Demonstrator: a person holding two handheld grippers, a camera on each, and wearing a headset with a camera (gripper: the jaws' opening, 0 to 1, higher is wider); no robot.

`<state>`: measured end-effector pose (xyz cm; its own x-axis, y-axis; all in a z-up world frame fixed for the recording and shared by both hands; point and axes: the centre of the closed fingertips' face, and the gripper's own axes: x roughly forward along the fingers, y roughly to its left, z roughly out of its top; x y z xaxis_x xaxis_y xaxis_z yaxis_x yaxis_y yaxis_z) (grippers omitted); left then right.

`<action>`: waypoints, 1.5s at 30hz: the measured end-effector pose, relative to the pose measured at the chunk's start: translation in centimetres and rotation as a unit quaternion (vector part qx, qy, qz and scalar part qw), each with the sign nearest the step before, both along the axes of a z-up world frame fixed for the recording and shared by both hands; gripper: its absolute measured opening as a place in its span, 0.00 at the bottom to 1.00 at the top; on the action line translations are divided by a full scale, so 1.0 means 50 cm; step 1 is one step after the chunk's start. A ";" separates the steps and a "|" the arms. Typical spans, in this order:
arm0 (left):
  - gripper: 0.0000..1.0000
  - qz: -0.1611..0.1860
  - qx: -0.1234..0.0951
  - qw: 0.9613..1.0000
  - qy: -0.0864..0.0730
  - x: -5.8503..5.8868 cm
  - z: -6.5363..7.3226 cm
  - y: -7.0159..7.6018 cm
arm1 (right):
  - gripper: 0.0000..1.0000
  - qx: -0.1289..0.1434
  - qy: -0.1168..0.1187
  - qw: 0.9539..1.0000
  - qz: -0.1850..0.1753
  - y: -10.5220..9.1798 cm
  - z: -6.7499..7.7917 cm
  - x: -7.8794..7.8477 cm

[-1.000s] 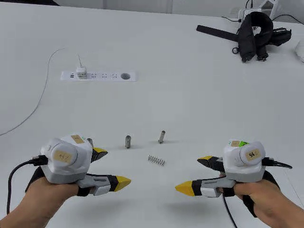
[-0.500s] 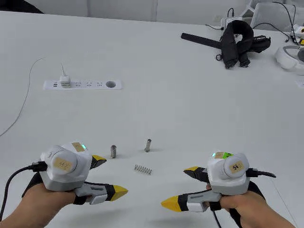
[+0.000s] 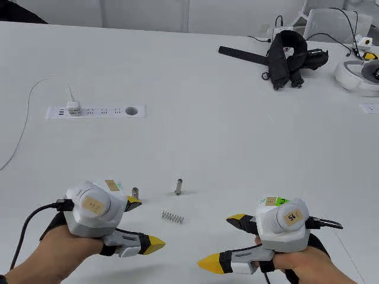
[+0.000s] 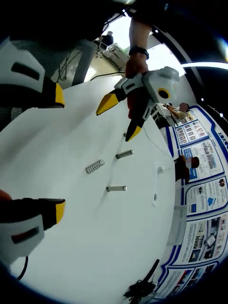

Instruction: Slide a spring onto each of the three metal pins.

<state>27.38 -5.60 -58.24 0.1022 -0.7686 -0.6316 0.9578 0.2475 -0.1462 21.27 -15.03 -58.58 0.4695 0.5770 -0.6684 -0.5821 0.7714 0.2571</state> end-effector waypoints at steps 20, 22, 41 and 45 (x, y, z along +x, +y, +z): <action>0.67 -0.088 0.063 0.994 -0.024 0.013 -0.071 -0.057 | 0.81 0.006 0.007 1.000 0.006 0.010 -0.012 -0.018; 0.68 -0.105 0.073 0.991 -0.029 0.012 -0.077 -0.062 | 0.81 0.009 0.008 1.000 0.006 0.011 -0.014 -0.019; 0.54 -0.154 0.100 0.983 -0.020 0.016 -0.128 -0.099 | 0.82 0.016 0.012 1.000 -0.006 0.004 -0.019 -0.019; 0.49 -0.154 0.104 0.982 -0.021 0.018 -0.133 -0.095 | 0.82 0.016 0.013 1.000 -0.009 0.000 -0.021 -0.020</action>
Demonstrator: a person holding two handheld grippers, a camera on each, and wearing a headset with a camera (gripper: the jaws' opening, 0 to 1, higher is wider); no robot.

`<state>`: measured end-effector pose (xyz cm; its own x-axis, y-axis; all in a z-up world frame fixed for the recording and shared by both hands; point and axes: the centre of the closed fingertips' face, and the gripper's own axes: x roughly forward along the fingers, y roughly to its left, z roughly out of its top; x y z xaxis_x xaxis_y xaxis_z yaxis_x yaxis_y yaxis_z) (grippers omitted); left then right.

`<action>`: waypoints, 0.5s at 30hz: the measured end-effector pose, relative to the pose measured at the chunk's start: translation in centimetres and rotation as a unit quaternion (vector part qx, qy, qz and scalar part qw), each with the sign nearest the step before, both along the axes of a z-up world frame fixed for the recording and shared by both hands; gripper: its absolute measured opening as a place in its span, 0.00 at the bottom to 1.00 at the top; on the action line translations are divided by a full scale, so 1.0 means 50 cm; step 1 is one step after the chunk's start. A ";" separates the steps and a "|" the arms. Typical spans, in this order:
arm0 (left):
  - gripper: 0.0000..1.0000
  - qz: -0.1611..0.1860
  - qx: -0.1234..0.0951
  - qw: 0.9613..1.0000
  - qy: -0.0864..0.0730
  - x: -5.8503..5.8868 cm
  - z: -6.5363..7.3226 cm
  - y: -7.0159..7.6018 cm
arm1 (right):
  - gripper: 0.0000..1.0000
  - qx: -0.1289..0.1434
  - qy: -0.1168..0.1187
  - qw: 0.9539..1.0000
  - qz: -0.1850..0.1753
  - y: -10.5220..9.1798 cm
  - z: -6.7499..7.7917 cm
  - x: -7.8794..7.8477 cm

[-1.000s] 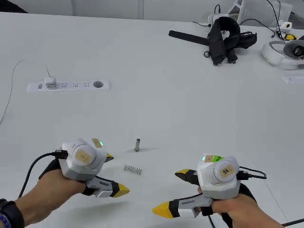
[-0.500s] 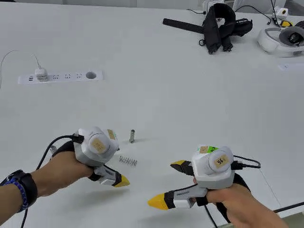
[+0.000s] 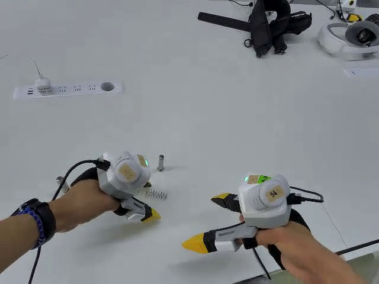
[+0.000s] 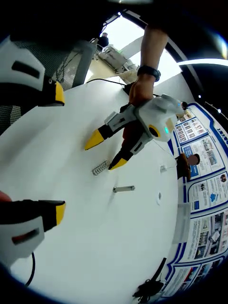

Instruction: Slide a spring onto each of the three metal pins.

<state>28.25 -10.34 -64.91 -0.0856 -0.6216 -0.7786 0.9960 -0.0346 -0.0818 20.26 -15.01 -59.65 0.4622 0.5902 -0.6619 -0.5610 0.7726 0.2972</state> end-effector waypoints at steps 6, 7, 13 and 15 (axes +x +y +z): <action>0.41 0.000 0.000 1.000 0.003 -0.001 -0.007 0.005 | 0.82 0.002 0.003 1.000 0.000 0.000 -0.001 0.000; 0.39 0.000 0.000 1.000 0.002 -0.001 -0.008 0.005 | 0.82 0.002 0.003 1.000 0.000 0.000 -0.002 0.001; 0.31 0.015 -0.003 1.000 0.011 -0.001 -0.009 -0.001 | 0.82 0.004 0.006 1.000 0.000 0.003 -0.004 0.000; 0.27 0.016 -0.004 1.000 0.000 0.003 -0.011 -0.005 | 0.82 0.004 0.007 1.000 -0.001 0.003 -0.006 -0.001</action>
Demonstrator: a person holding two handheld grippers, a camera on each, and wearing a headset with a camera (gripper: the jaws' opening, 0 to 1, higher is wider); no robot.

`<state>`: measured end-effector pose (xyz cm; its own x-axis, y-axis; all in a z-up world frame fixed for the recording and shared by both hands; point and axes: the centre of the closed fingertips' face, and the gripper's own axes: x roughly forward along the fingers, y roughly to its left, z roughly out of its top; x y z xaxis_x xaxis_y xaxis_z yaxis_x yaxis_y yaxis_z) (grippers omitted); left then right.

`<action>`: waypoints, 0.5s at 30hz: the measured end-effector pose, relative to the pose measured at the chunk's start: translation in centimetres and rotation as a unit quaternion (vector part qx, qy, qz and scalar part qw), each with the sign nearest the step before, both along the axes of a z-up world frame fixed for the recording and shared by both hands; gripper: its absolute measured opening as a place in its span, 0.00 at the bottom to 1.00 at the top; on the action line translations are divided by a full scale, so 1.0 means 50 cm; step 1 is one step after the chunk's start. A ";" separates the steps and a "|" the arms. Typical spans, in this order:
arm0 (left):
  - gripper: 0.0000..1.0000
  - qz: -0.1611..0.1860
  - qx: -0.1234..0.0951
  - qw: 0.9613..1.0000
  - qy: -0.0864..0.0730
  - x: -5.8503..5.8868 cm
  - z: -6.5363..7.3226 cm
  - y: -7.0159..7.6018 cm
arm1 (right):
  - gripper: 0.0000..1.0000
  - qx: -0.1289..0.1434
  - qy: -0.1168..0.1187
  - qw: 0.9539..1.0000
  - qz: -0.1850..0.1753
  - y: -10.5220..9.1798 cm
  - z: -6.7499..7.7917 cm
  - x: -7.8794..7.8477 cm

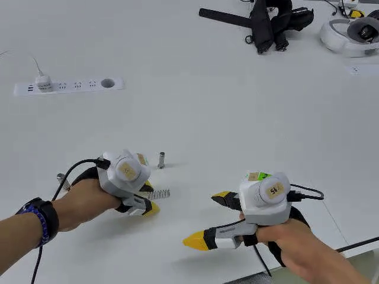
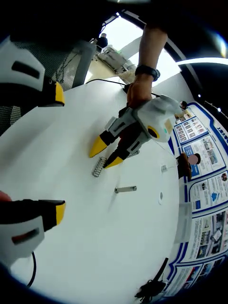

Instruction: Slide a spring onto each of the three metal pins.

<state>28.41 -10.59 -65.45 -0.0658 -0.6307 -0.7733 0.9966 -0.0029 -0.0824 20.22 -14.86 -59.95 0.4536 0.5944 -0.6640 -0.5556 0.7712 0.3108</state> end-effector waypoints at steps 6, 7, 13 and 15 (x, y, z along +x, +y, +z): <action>0.12 0.003 0.001 1.000 -0.023 0.005 -0.004 -0.007 | 0.81 0.000 0.001 1.000 -0.001 -0.002 -0.002 -0.002; 0.12 0.007 -0.001 1.000 -0.024 0.007 -0.002 -0.009 | 0.81 0.001 0.001 1.000 -0.002 -0.003 -0.002 -0.002; 0.11 0.029 0.004 0.999 -0.014 0.009 -0.001 -0.005 | 0.81 0.001 0.003 1.000 -0.001 -0.001 -0.004 -0.004; 0.10 0.038 0.004 0.999 -0.011 0.008 0.000 0.001 | 0.80 0.003 0.005 1.000 -0.003 0.000 -0.004 -0.004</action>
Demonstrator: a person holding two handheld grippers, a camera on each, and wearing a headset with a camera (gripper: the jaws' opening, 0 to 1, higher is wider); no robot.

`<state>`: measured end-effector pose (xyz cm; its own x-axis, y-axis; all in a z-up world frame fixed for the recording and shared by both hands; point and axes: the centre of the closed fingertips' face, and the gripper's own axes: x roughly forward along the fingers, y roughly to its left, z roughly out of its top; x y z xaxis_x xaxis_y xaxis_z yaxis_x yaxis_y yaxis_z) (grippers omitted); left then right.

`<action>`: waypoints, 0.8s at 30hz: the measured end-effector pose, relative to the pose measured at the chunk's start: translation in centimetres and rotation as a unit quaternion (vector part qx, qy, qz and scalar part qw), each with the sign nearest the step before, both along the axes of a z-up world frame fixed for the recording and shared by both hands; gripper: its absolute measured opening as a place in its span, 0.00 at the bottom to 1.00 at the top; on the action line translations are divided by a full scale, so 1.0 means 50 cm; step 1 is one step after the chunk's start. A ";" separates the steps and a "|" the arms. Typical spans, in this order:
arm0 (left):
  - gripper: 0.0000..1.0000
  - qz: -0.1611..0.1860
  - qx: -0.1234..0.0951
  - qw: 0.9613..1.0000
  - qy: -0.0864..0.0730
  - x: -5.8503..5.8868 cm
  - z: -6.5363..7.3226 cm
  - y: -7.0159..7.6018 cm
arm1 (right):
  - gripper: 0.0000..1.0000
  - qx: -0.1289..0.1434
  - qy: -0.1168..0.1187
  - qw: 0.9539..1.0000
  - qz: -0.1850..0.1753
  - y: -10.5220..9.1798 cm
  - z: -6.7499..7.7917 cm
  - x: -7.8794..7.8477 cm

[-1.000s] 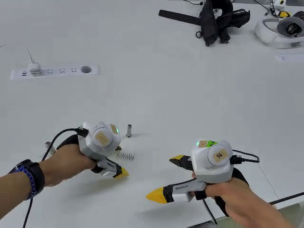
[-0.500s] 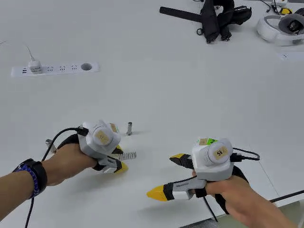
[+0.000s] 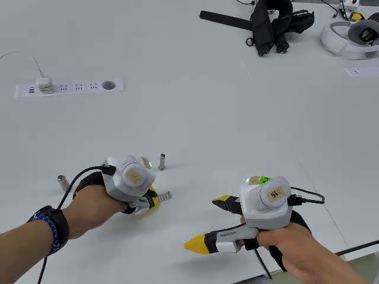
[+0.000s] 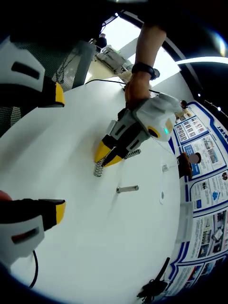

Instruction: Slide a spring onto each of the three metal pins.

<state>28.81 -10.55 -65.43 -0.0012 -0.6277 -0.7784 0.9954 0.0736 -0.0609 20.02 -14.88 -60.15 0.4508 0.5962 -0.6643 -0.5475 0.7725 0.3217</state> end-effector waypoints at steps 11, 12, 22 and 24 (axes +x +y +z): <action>0.10 0.036 -0.013 0.999 0.024 -0.028 0.012 0.046 | 0.80 0.007 -0.004 1.000 -0.005 -0.004 0.007 0.010; 0.10 0.042 -0.016 0.999 0.028 -0.030 0.013 0.048 | 0.80 0.006 -0.004 1.000 -0.004 -0.003 0.008 0.010; 0.10 0.067 -0.027 0.996 0.042 -0.063 0.024 0.087 | 0.80 0.011 -0.001 1.000 0.016 0.029 0.009 0.005; 0.10 0.075 -0.030 0.996 0.043 -0.066 0.027 0.096 | 0.79 0.012 0.001 1.000 0.021 0.035 0.009 0.006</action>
<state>25.52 -5.75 -64.10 0.0312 -0.6716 -0.7402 0.9647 0.2139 -0.1534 20.34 -13.12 -59.69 0.4238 0.6305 -0.6502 -0.5782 0.7409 0.3416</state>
